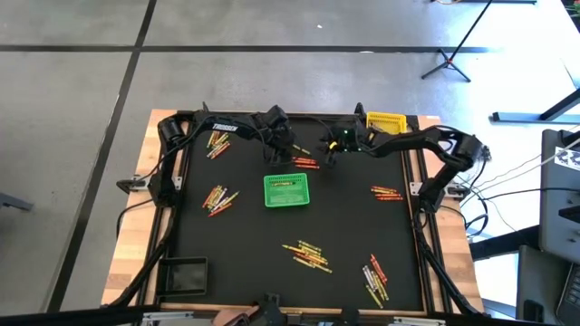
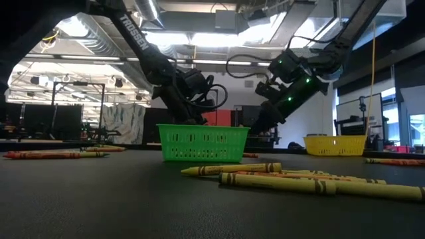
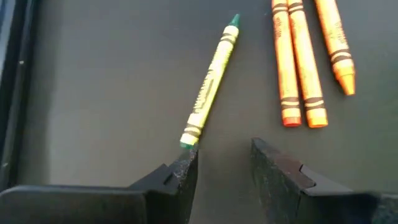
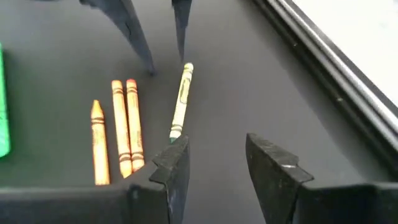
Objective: Sort crayons
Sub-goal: Put the green crayon into the green bin
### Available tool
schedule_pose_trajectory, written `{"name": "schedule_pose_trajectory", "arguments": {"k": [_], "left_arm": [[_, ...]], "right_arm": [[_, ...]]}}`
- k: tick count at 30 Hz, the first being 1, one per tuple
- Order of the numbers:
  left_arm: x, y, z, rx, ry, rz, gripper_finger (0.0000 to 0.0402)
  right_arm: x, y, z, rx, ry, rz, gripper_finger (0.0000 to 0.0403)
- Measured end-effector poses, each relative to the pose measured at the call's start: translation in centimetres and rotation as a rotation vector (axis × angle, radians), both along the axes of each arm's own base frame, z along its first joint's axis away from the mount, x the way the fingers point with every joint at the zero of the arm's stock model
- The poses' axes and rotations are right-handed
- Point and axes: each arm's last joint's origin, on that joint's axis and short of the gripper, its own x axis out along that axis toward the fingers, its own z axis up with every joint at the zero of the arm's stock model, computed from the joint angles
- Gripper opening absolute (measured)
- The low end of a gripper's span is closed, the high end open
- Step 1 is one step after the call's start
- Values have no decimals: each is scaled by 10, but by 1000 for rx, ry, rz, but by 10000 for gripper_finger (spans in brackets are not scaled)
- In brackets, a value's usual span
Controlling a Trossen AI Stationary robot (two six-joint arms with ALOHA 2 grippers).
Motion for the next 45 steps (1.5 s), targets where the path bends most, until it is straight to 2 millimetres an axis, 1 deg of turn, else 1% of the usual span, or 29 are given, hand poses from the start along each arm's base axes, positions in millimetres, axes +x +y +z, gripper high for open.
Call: {"name": "schedule_pose_trajectory", "arguments": {"k": [2,4,6,12,15,17,20,24,29,38,40,45], "left_arm": [[-1,0,3,18,6,18,128],[-3,-1,11,22,8,20,128],[-5,-3,23,26,0,23,128],[-19,-13,58,14,24,61,128],[-28,-19,68,1,18,77,128],[-34,-23,71,-2,16,85,128],[-43,-29,74,-9,10,100,128],[-49,-34,73,-23,14,118,128],[-48,-35,74,-25,10,121,128],[-43,-41,74,-20,9,104,127],[-41,-44,74,-16,2,95,127],[-37,-51,74,-23,0,82,127]], "right_arm": [[6,-1,-6,16,18,8,154],[13,-2,-8,30,34,2,154],[23,-3,-8,36,29,16,154],[50,3,-17,62,63,68,154],[61,2,-21,78,81,64,154],[64,3,-23,98,130,63,153],[71,2,-20,98,173,48,150],[74,-1,-21,134,262,39,132],[75,-2,-19,111,316,33,94],[71,-6,-20,85,346,47,11],[71,-6,-20,68,353,65,9],[67,-5,-13,58,366,58,24]]}}
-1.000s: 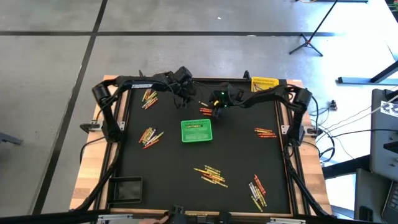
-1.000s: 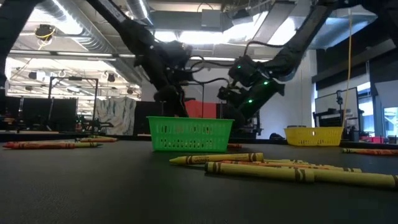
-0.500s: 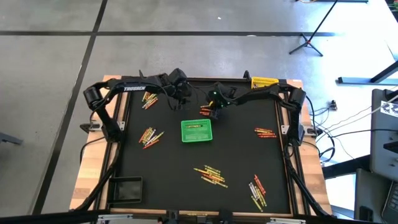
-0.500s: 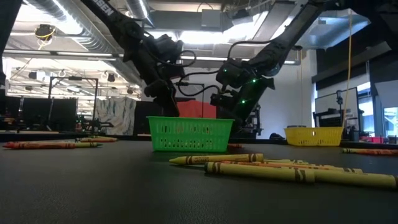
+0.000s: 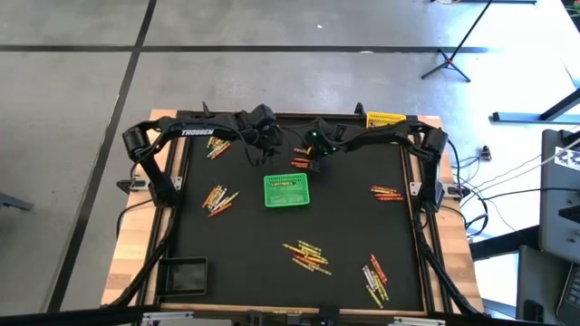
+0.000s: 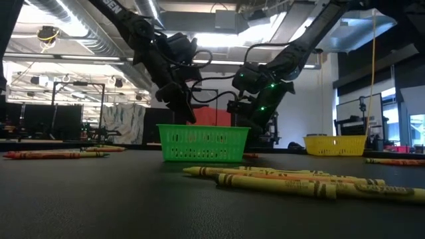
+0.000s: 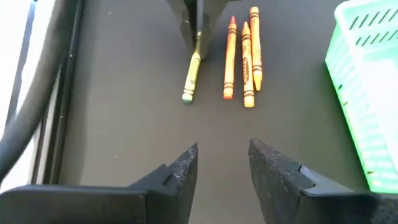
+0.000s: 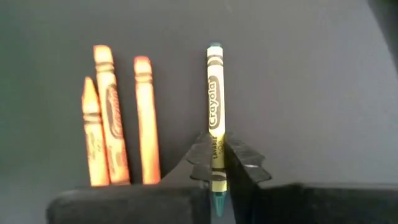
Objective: Sort crayons
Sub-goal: Put the green crayon into the green bin
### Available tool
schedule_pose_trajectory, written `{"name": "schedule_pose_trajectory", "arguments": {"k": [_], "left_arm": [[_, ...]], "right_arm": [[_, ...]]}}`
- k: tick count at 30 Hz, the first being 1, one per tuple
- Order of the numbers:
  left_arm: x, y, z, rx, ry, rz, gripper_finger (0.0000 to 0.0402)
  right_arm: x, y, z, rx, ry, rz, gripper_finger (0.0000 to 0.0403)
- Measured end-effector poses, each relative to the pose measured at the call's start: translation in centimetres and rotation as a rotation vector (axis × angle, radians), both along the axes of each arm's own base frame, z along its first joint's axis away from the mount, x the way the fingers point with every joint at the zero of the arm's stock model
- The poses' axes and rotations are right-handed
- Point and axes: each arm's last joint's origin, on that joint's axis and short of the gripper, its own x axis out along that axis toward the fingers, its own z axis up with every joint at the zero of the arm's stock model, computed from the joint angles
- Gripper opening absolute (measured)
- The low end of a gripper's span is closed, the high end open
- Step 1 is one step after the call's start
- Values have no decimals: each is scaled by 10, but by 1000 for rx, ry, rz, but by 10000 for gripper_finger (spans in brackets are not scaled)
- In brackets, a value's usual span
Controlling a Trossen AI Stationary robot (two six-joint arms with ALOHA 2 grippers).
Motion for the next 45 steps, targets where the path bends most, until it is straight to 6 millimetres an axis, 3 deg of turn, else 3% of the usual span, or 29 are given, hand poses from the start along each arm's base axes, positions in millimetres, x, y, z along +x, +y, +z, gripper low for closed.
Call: {"name": "schedule_pose_trajectory", "arguments": {"k": [5,10,15,21,31,36,45], "left_arm": [[3,-6,-1,40,31,83,127],[-4,-20,-14,84,72,117,127],[-20,-34,-14,138,-54,142,127],[-37,-48,7,229,-340,153,127],[-37,-54,21,239,-484,145,127],[-33,-56,27,253,-557,131,127],[-29,-69,24,229,-534,83,128]], "right_arm": [[-8,3,22,-23,-2,1,11],[-24,12,45,-50,-59,25,10],[-36,25,59,-48,-207,87,18],[-25,56,61,-7,-321,240,15],[-1,110,68,-24,-443,422,18],[5,121,61,-18,-442,445,19],[12,119,35,21,-386,407,20]]}}
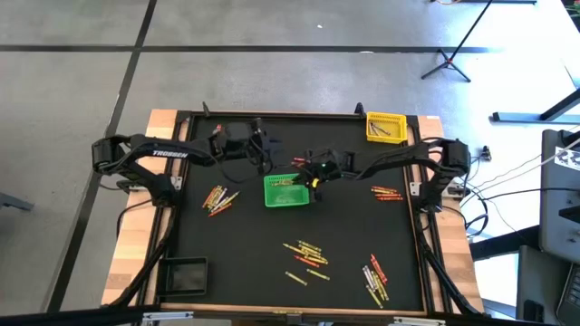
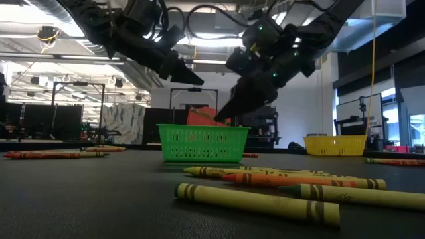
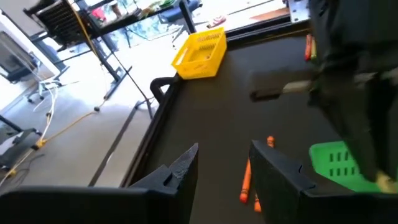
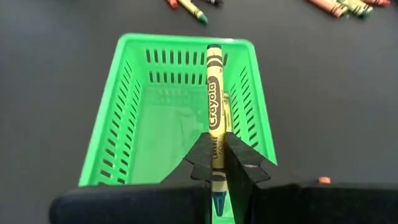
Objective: Sort crayons
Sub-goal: Put the green crayon into the green bin, then put the orange crayon into the black bin
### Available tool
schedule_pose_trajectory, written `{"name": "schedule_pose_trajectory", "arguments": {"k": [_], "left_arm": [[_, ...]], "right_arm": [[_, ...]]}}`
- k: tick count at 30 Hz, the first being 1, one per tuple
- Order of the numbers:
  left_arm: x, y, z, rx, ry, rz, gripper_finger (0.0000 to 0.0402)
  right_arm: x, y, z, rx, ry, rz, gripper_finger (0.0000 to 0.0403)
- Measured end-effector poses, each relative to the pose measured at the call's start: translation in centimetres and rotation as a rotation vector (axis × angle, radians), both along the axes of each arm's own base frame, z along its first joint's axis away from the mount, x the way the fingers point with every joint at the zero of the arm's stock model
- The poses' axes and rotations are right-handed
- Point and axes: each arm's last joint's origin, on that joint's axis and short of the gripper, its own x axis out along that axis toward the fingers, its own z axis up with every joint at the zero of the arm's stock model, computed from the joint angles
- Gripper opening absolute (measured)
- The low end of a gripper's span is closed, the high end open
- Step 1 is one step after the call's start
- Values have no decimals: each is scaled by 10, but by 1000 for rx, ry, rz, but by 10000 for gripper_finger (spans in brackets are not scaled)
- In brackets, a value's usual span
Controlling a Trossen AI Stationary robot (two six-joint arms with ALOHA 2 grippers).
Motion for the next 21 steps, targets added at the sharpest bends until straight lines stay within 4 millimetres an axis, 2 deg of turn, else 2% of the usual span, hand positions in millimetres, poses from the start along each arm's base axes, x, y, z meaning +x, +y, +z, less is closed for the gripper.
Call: {"name": "schedule_pose_trajectory", "arguments": {"k": [5,7,10,15,18,21], "left_arm": [[2,-4,1,8,-4,-16,128],[2,-4,1,8,-5,-16,128],[1,-3,0,10,-1,-3,128],[1,-3,-1,9,10,3,128],[1,-3,-1,7,13,4,128],[1,-3,-1,8,13,4,128]], "right_arm": [[3,-1,-5,-19,-11,4,63],[2,0,0,-33,9,12,90],[-1,-2,18,-97,47,-32,124],[-19,-5,38,-150,81,-93,149],[-34,-14,39,-153,81,-128,151],[-51,-34,32,-152,78,-203,151]]}}
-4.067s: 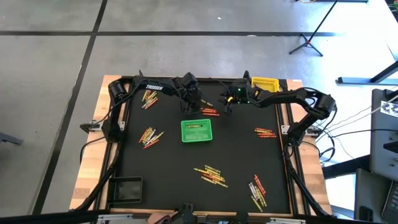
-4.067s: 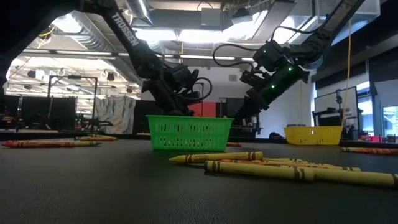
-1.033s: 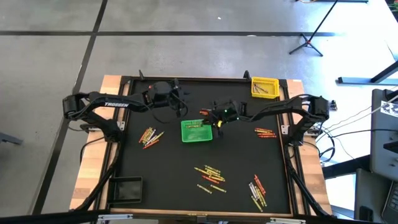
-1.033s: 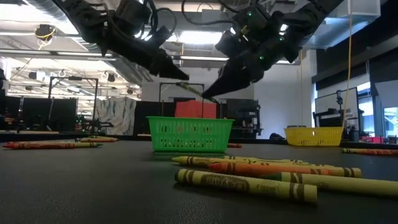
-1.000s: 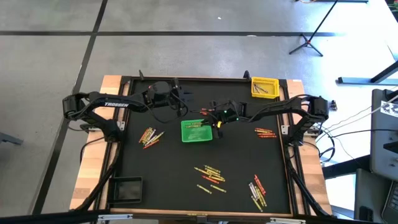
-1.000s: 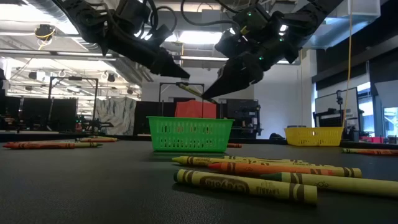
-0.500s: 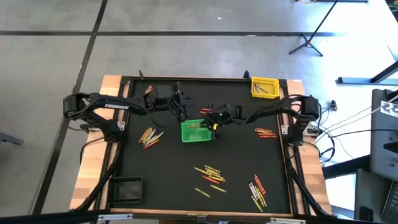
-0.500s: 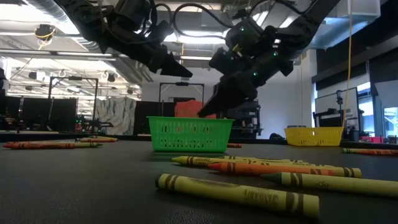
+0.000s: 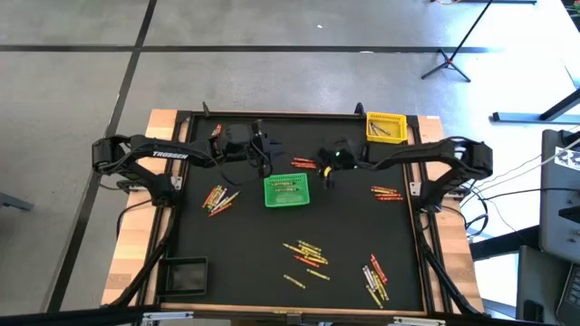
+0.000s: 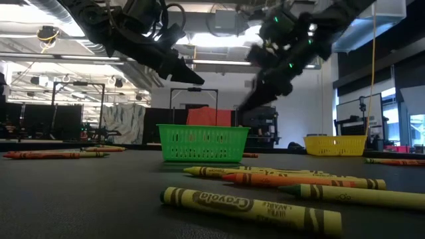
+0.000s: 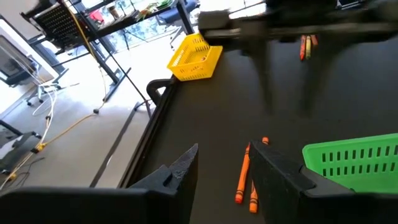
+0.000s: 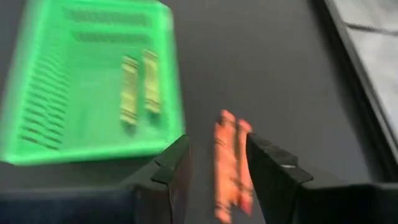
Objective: Sort crayons
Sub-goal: Put the orange crayon into the black bin
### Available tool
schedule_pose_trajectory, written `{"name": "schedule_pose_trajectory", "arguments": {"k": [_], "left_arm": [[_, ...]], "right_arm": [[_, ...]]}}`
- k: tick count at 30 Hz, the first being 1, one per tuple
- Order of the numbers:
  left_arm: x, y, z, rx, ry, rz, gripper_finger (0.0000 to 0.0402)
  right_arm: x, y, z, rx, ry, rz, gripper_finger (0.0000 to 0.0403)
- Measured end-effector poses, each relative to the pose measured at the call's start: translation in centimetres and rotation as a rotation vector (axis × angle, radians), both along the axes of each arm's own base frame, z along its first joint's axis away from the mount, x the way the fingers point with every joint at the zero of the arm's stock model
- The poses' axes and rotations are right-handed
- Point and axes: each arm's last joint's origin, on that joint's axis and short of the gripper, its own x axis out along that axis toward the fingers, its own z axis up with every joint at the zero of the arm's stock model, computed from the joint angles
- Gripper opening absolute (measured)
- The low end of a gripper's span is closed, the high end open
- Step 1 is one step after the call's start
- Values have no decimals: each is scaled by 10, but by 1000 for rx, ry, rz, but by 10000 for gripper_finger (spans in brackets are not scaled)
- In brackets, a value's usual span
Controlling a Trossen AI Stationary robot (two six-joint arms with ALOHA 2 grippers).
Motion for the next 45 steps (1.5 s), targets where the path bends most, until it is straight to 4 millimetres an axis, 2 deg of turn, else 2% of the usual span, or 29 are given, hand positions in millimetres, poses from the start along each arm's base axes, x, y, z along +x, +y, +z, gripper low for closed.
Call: {"name": "schedule_pose_trajectory", "arguments": {"k": [7,12,16,27,42,45], "left_arm": [[0,0,0,2,-3,1,128],[0,0,1,6,-15,1,128],[0,0,1,6,-15,1,127],[0,0,1,7,-15,1,127],[0,0,1,6,-14,1,127],[0,1,1,6,-14,1,127]], "right_arm": [[-27,-51,-26,26,-77,-170,151],[-25,-69,-45,93,-98,-187,151],[-18,-70,-59,139,-68,-152,151],[0,-73,-74,245,32,-117,151],[-2,-74,-80,205,119,-164,151],[-2,-74,-80,198,123,-154,141]]}}
